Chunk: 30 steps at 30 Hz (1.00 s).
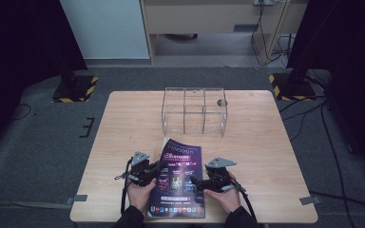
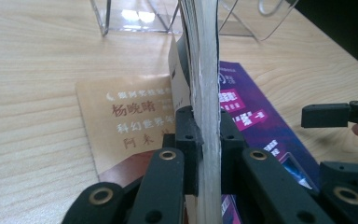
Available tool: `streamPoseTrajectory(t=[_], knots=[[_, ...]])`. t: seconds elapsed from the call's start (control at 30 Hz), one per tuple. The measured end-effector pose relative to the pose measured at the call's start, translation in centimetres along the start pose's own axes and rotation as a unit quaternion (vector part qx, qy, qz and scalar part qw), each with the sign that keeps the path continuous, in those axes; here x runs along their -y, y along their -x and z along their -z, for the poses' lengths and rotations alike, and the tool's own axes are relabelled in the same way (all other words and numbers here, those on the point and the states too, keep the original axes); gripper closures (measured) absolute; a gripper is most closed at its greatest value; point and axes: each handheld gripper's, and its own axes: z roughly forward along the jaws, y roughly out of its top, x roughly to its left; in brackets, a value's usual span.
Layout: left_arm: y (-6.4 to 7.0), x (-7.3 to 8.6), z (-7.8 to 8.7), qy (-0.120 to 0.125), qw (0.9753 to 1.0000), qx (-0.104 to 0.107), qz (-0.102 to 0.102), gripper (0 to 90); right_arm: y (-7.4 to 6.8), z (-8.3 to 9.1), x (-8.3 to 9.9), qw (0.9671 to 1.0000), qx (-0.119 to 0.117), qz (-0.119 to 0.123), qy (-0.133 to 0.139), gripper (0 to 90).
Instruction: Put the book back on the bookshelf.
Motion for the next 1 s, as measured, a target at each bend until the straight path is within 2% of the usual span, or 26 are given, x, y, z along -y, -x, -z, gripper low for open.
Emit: streamPoseTrajectory(t=[0.2, 0.37, 0.43, 0.63, 0.8, 1.0], knots=[[0.4, -0.4, 0.6, 0.015, 0.9996, 0.021, 0.006, 82.9, 0.7, 0.6, -0.2, 0.9999, -0.002, -0.01, 0.006, 18.3], [1.0, -0.8, 1.5, 0.041, 0.9984, 0.039, 0.001, 83.0, 1.0, 0.9, -0.4, 0.9995, -0.02, -0.017, 0.015, 17.8], [1.3, -1.0, 1.9, 0.053, 0.9975, 0.048, -0.002, 83.0, 1.1, 1.0, -0.5, 0.9991, -0.03, -0.025, 0.019, 17.5], [2.0, -1.7, 3.3, 0.082, 0.9942, 0.067, -0.017, 83.0, 1.3, 1.3, -0.6, 0.9979, -0.045, -0.027, 0.036, 17.2], [2.6, -2.3, 4.4, 0.105, 0.9909, 0.083, -0.02, 82.9, 1.3, 1.2, -0.6, 0.9967, -0.057, -0.037, 0.043, 17.1], [3.1, -2.5, 4.7, 0.113, 0.989, 0.093, -0.026, 82.9, 1.0, 1.0, -0.7, 0.9947, -0.082, -0.041, 0.047, 17.1]])
